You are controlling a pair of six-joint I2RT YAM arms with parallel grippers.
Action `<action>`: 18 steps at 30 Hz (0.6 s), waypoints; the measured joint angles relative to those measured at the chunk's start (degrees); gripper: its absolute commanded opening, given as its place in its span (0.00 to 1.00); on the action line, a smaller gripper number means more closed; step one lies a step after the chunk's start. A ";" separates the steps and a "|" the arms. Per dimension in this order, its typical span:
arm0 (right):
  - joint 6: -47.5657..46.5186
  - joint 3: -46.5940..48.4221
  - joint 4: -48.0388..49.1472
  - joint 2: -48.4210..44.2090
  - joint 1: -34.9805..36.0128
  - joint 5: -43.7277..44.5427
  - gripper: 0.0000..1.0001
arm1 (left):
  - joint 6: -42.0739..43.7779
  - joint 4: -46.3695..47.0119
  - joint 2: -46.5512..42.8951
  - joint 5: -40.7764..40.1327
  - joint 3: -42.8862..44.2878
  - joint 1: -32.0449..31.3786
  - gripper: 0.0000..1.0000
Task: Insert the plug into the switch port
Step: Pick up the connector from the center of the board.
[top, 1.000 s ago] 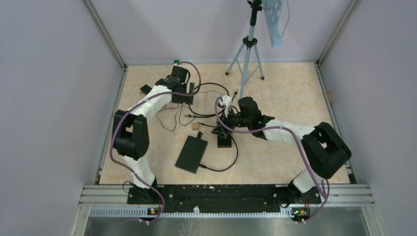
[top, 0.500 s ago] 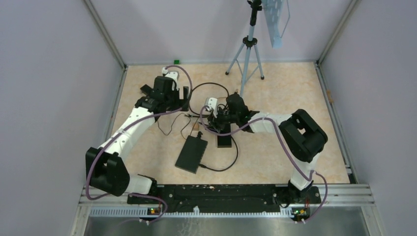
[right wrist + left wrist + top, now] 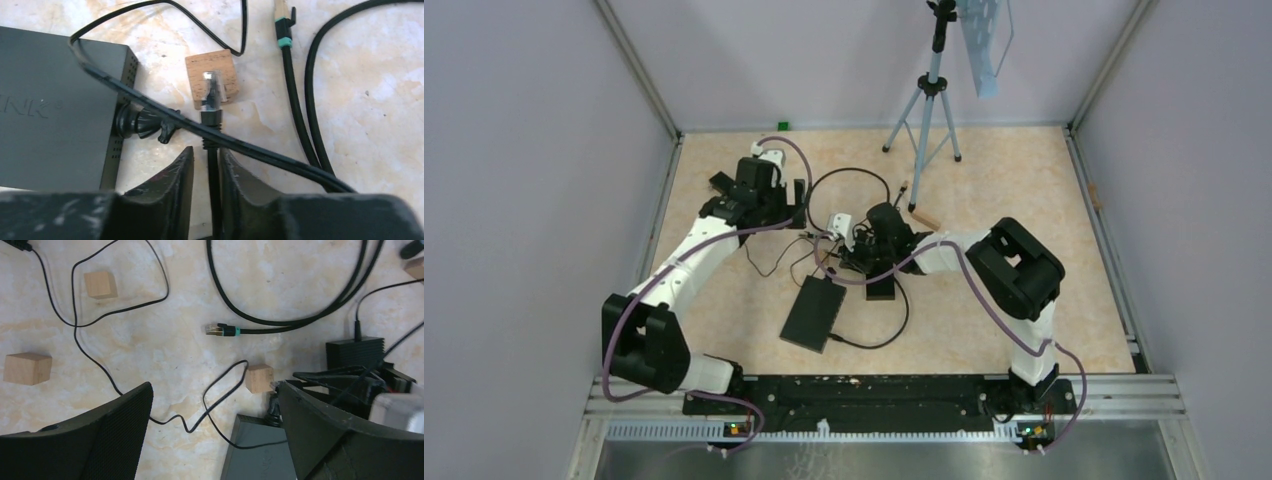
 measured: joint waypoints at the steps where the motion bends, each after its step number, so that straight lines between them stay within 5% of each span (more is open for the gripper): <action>1: 0.04 0.09 0.00 0.00 0.00 0.66 0.11 | 0.02 -0.02 -0.61 0.79 -0.20 0.00 0.98; 3: 0.11 0.44 -0.61 -0.09 -0.02 1.40 0.00 | 0.04 -0.02 -2.25 3.08 -0.70 0.00 0.95; 9: 2.99 0.44 -5.77 -4.07 -0.02 2.14 0.00 | 0.04 0.37 -7.21 9.05 -2.40 0.00 0.92; 18: 16.44 -11.21 -10.38 -22.03 0.00 4.11 0.00 | 0.02 0.70 -8.83 15.04 -3.89 0.00 0.89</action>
